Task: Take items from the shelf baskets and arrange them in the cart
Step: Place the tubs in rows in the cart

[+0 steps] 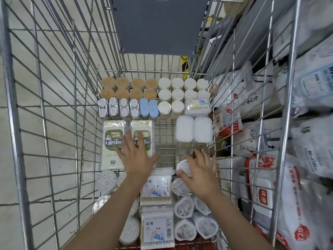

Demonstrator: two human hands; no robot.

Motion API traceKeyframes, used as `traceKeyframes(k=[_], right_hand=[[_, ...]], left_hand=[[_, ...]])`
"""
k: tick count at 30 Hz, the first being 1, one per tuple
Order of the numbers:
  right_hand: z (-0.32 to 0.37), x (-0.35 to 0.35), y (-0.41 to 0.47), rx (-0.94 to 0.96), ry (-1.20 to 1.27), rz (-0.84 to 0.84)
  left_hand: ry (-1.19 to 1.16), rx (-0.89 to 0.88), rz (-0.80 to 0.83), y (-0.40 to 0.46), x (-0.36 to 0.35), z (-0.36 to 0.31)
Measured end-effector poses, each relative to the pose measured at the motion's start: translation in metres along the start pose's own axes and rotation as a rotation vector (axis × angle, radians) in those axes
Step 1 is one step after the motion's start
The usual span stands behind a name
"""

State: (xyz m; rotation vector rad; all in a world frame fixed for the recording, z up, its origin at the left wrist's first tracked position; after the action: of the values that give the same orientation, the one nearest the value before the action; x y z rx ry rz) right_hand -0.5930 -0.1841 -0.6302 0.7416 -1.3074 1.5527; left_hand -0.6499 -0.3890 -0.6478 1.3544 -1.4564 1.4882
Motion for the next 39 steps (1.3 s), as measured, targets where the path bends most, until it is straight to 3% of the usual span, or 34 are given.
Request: traceKeyframes(k=[5,10,15,19,22,27,33,39], right_hand=[[-0.003,-0.001,-0.001,-0.043,0.022,0.025],[-0.001,0.01,0.0,-0.069,0.07,0.001],[0.001,0.044,0.006,-0.062,0.137,-0.219],[-0.006,0.073,0.018,-0.161,0.211,-0.373],[-0.011,0.078,0.037,-0.238,0.206,-0.323],[-0.017,0.072,0.054,-0.322,0.213,-0.254],[-0.02,0.066,0.056,-0.377,0.23,-0.233],[-0.024,0.063,0.058,-0.477,0.319,-0.248]], left_hand=[[0.054,-0.041,0.032,0.001,0.004,0.004],[-0.055,-0.021,0.018,0.005,0.022,0.005],[-0.263,-0.041,-0.073,0.01,0.046,-0.011],[-0.527,-0.136,-0.007,0.013,0.049,-0.045],[-0.604,-0.197,0.1,0.019,0.04,-0.074],[-0.535,-0.265,0.182,0.027,0.02,-0.106],[-0.635,-0.109,0.297,0.018,-0.005,-0.11],[-0.76,-0.073,0.249,0.029,0.007,-0.107]])
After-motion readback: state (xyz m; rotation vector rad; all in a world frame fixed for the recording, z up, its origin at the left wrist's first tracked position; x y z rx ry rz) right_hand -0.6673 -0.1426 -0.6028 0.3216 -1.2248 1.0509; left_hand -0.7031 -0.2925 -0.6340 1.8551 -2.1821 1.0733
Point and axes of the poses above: each hand's wrist, its own y-axis towards the middle knuckle, its own x-axis out of the back of the hand, z = x × y, the point moved 9 cm from there along y, towards the middle knuckle, and after that the axes turned 8 degrees about -z, right-handed, at the moved point
